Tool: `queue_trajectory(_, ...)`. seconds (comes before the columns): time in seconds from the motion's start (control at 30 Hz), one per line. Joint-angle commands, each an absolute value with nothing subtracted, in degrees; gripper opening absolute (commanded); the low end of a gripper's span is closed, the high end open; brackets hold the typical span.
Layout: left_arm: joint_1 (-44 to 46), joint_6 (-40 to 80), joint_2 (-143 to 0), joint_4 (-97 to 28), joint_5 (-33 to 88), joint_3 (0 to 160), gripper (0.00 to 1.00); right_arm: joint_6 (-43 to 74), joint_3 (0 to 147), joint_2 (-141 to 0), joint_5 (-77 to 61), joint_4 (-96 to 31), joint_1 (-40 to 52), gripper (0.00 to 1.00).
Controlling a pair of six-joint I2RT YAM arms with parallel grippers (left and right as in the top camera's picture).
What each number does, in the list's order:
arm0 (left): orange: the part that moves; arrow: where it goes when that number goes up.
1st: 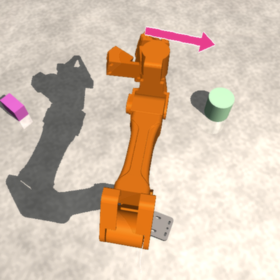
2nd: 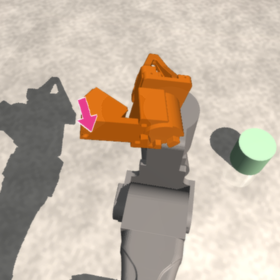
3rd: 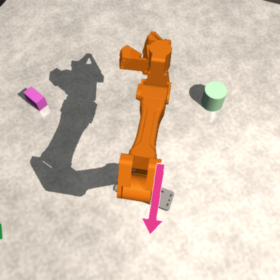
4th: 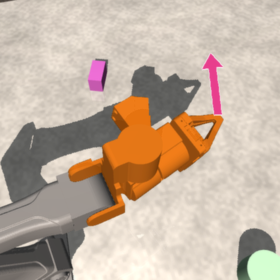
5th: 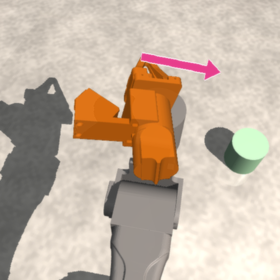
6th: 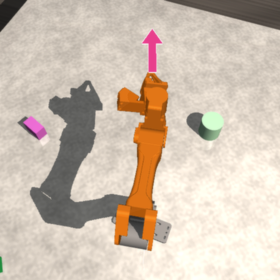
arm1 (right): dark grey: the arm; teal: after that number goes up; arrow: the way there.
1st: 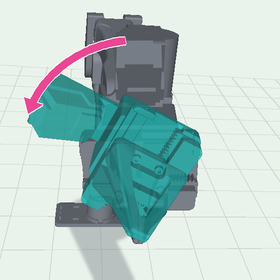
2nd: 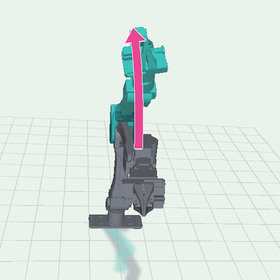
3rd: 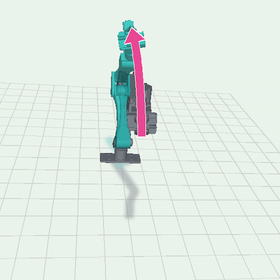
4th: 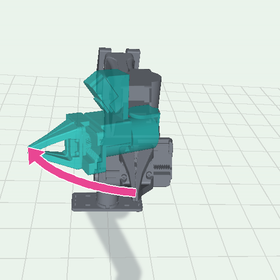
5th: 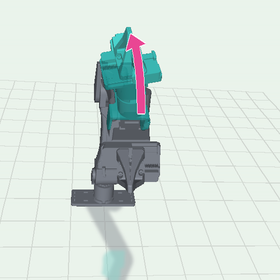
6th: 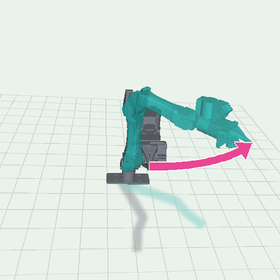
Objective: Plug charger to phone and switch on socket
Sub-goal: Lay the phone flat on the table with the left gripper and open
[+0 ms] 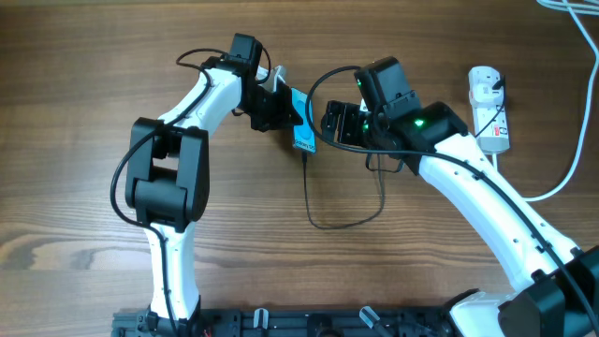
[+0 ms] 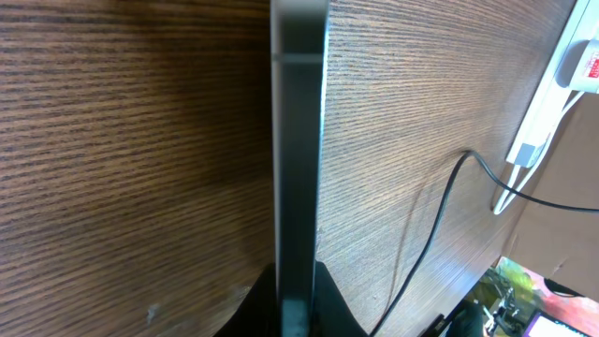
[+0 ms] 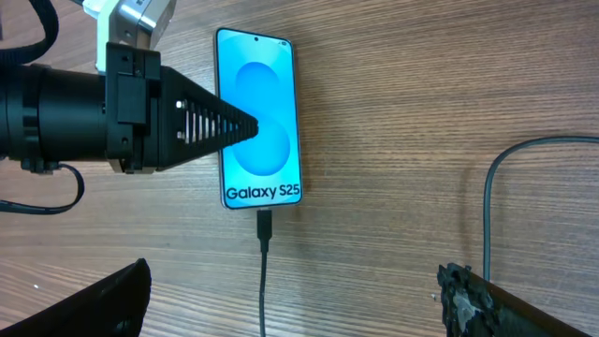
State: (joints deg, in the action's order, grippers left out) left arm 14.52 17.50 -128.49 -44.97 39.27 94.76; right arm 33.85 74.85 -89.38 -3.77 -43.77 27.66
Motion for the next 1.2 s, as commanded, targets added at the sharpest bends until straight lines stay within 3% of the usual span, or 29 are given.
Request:
queue_trajectory(0.0,14.5,18.3,-130.2,-45.6,38.3,94.5,0.07,34.5,75.7,-88.9,-2.5,-44.0,27.5,1.0)
queue_trajectory(0.13,14.5,18.3,-130.2,-45.6,37.6,94.5,0.12,34.5,75.7,-88.9,-2.5,-44.1,27.5,1.0)
queue_trajectory(0.67,14.5,18.3,-130.2,-45.6,37.1,94.5,0.16,34.5,75.7,-88.9,-2.6,-44.2,27.5,1.0)
queue_trajectory(1.0,14.5,18.3,-130.2,-46.3,32.2,94.5,0.2,34.5,75.7,-88.9,-2.6,-44.3,27.5,1.0)
queue_trajectory(1.17,14.5,18.3,-130.2,-46.6,27.5,94.5,0.27,34.5,75.7,-88.9,-2.6,-44.4,27.5,1.0)
